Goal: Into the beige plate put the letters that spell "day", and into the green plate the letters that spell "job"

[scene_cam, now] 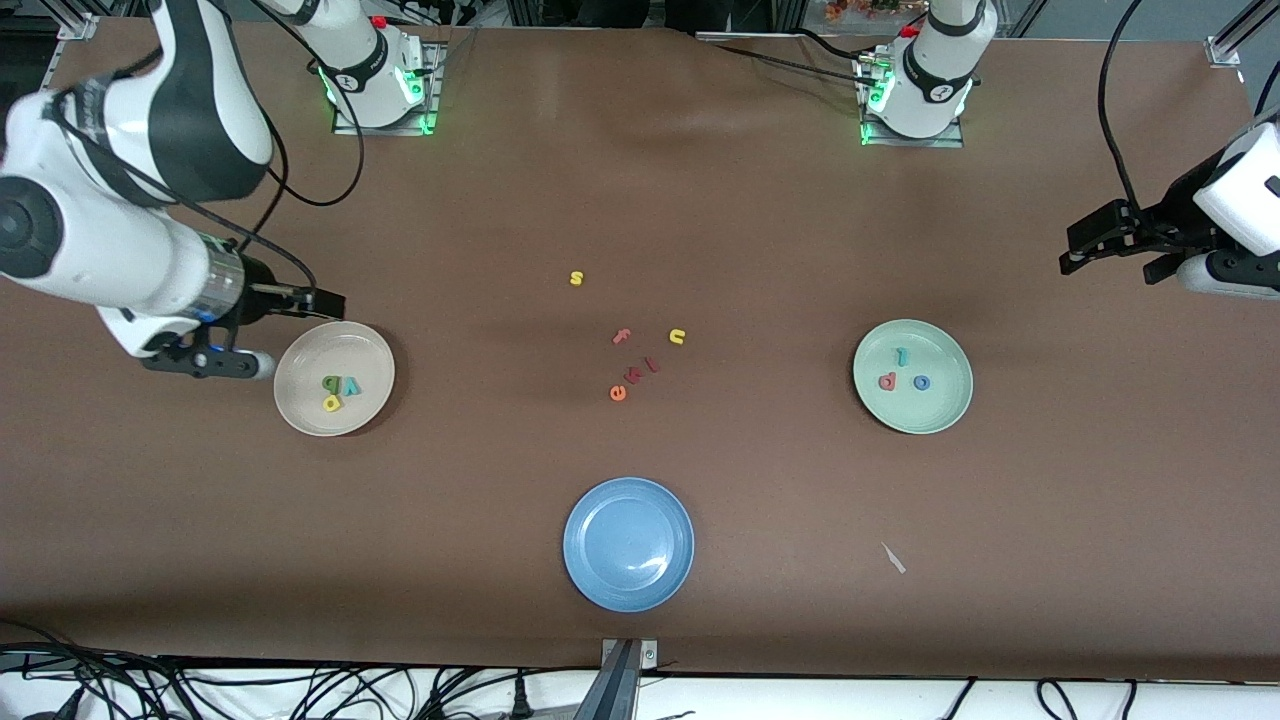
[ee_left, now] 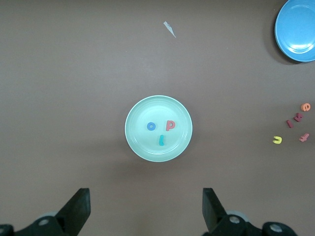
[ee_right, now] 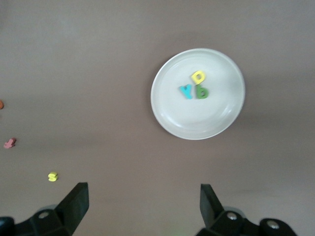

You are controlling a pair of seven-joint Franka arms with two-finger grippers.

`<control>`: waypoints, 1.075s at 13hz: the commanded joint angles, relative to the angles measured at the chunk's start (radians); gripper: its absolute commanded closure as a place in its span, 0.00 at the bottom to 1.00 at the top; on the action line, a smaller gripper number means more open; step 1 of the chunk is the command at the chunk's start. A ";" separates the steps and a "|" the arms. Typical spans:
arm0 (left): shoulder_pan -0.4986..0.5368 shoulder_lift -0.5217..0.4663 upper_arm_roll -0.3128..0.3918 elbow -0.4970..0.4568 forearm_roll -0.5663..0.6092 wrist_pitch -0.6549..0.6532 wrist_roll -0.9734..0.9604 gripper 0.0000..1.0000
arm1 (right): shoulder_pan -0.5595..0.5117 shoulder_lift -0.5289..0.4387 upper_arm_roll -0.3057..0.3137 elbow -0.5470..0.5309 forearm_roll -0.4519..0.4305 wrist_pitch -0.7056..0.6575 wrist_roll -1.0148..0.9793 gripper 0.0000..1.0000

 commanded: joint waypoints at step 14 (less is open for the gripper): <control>-0.005 -0.002 0.004 0.012 0.017 -0.012 0.016 0.00 | -0.124 -0.140 0.001 0.037 -0.054 -0.036 -0.172 0.00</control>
